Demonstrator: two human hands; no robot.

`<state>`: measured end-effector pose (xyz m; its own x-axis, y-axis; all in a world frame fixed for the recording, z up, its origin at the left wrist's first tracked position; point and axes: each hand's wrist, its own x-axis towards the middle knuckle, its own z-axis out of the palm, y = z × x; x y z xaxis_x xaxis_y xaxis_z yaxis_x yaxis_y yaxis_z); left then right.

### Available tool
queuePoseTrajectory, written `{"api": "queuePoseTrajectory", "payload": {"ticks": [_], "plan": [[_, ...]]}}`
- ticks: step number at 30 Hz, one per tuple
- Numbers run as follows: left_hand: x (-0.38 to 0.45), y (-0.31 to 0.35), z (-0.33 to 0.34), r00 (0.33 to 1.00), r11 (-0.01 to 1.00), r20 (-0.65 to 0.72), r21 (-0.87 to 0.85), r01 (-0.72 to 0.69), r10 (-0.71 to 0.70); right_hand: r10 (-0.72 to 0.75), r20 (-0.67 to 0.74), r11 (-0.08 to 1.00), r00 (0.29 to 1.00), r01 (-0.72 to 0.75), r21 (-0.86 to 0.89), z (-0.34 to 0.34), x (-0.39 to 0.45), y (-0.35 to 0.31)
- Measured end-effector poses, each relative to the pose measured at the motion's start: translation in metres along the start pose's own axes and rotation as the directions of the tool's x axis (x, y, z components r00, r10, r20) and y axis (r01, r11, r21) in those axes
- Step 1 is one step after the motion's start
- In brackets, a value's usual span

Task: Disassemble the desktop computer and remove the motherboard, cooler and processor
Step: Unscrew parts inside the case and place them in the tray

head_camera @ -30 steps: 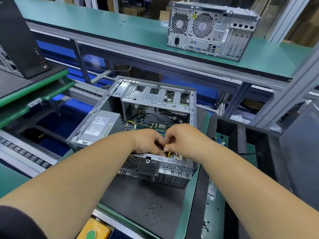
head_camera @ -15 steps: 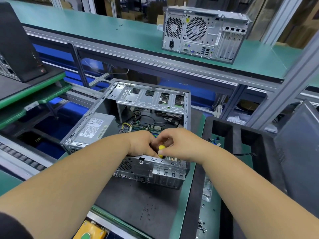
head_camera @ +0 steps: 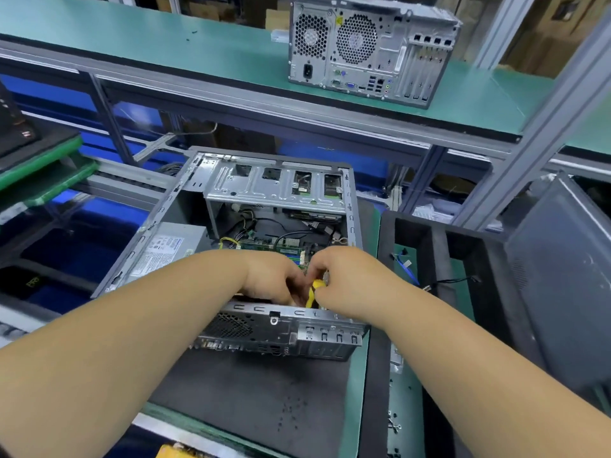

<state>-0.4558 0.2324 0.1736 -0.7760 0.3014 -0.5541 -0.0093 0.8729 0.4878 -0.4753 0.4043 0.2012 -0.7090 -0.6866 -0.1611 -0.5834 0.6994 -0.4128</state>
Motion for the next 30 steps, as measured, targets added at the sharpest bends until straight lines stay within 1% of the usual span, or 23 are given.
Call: {"api": "queuePoseTrajectory", "payload": {"ticks": [3,5,8,11,15,17,19,21,24,27,30], "plan": [[0.014,-0.002,-0.014,0.998,0.989,0.061,0.148,-0.029,0.020,0.071,-0.045,0.997,0.996,-0.069,0.031,0.004,-0.001,-0.002],[0.027,-0.003,-0.022,0.995,0.975,0.083,0.212,-0.067,0.050,0.101,-0.057,0.994,0.993,-0.099,0.039,0.005,0.001,-0.002],[0.048,0.001,-0.028,0.982,0.940,0.129,0.296,-0.172,0.139,0.149,-0.050,0.988,0.988,-0.147,0.036,0.004,0.005,-0.004],[0.069,0.004,-0.024,0.951,0.885,0.225,0.369,-0.284,0.211,0.197,-0.057,0.980,0.979,-0.196,0.034,0.005,0.005,-0.004],[0.085,0.001,-0.012,0.882,0.829,0.391,0.376,-0.414,0.263,0.183,-0.046,0.983,0.982,-0.182,0.015,0.004,0.005,-0.006],[0.087,-0.003,-0.009,0.854,0.821,0.422,0.340,-0.459,0.303,0.170,-0.020,0.985,0.985,-0.169,0.043,0.004,0.006,-0.009],[0.087,-0.007,-0.008,0.840,0.809,0.425,0.325,-0.490,0.338,0.152,0.014,0.985,0.988,-0.152,0.075,0.004,0.007,-0.013],[0.086,-0.010,-0.007,0.845,0.798,0.389,0.335,-0.501,0.367,0.136,0.043,0.983,0.990,-0.140,0.122,0.005,0.009,-0.018],[0.080,-0.013,-0.004,0.887,0.827,0.304,0.345,-0.443,0.348,0.113,0.067,0.983,0.991,-0.122,0.140,0.005,0.010,-0.024],[0.079,-0.014,-0.002,0.898,0.850,0.311,0.331,-0.410,0.312,0.109,0.076,0.986,0.991,-0.117,0.120,0.003,0.010,-0.026],[0.079,-0.013,0.000,0.913,0.840,0.330,0.400,-0.366,0.240,0.090,0.103,0.995,0.991,-0.094,0.030,0.002,0.011,-0.025]]}}
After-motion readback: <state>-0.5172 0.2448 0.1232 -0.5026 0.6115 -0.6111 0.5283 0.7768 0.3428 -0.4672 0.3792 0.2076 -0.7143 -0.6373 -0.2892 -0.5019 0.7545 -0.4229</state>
